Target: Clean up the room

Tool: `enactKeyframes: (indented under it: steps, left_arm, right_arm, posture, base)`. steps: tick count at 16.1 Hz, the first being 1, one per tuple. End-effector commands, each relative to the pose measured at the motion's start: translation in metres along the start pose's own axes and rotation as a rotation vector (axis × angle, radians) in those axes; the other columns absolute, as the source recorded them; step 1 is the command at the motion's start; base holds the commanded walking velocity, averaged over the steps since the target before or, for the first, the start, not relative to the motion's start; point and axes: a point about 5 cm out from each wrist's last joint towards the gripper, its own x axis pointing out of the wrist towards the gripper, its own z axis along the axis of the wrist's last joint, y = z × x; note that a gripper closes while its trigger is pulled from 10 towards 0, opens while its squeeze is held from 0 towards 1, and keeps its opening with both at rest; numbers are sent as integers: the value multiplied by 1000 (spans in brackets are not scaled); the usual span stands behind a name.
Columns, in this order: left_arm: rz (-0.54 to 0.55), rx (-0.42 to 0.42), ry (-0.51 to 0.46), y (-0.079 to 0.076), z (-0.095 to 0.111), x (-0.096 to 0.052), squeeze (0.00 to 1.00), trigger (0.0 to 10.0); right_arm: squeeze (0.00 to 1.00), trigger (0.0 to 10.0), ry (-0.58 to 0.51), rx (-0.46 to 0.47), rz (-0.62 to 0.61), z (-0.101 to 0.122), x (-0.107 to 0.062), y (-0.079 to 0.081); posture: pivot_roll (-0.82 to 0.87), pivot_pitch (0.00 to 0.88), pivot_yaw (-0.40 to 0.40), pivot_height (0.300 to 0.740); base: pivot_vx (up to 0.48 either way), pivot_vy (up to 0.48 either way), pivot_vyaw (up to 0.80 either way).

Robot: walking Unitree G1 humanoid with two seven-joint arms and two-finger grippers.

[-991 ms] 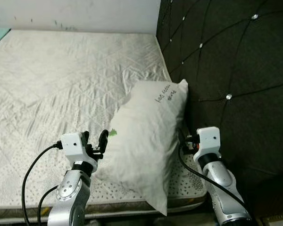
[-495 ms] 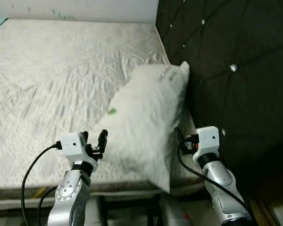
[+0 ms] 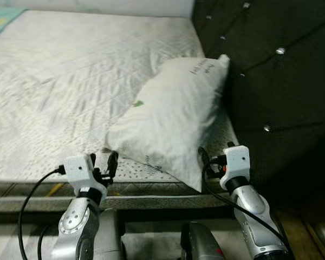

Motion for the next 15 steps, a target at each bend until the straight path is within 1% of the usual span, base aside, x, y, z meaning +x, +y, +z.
enactKeyframes:
  steps: [1, 4, 5, 9, 13, 15]
  left_arm:
    - [2, -1, -10, -3, 2, 0, 0, 10000]
    - [6, -3, -5, -1, 1, 0, 0, 10000]
    - [7, -2, -3, -1, 1, 0, 0, 10000]
    - [28, 5, -4, 1, 2, -2, 0, 10000]
    - [32, 8, -5, 1, 3, -3, 0, 10000]
    - [33, 8, -6, 2, 4, -2, 0, 10000]
  right_arm:
    - [0, 10000, -1, -4, 1, 2, 0, -2]
    - [0, 10000, -6, -7, 11, 3, 0, -1]
    - [0, 10000, -5, -9, 16, 3, -1, -1]
    - [0, 10000, 4, -9, 34, 2, -1, 1]
    - [0, 10000, 20, 2, 60, 2, 2, 3]
    - [0, 10000, 19, -10, 74, 3, 2, 5]
  posture:
    - [-101, 180, -65, 620]
    - [-102, 182, -64, 620]
    - [-101, 188, -66, 600]
    - [-98, 198, -68, 560]
    - [-99, 212, -70, 560]
    - [-99, 212, -71, 560]
  base:
    - [0, 0, 0]
    - [0, 0, 0]
    - [0, 0, 0]
    - [0, 0, 0]
    - [0, 0, 0]
    - [0, 0, 0]
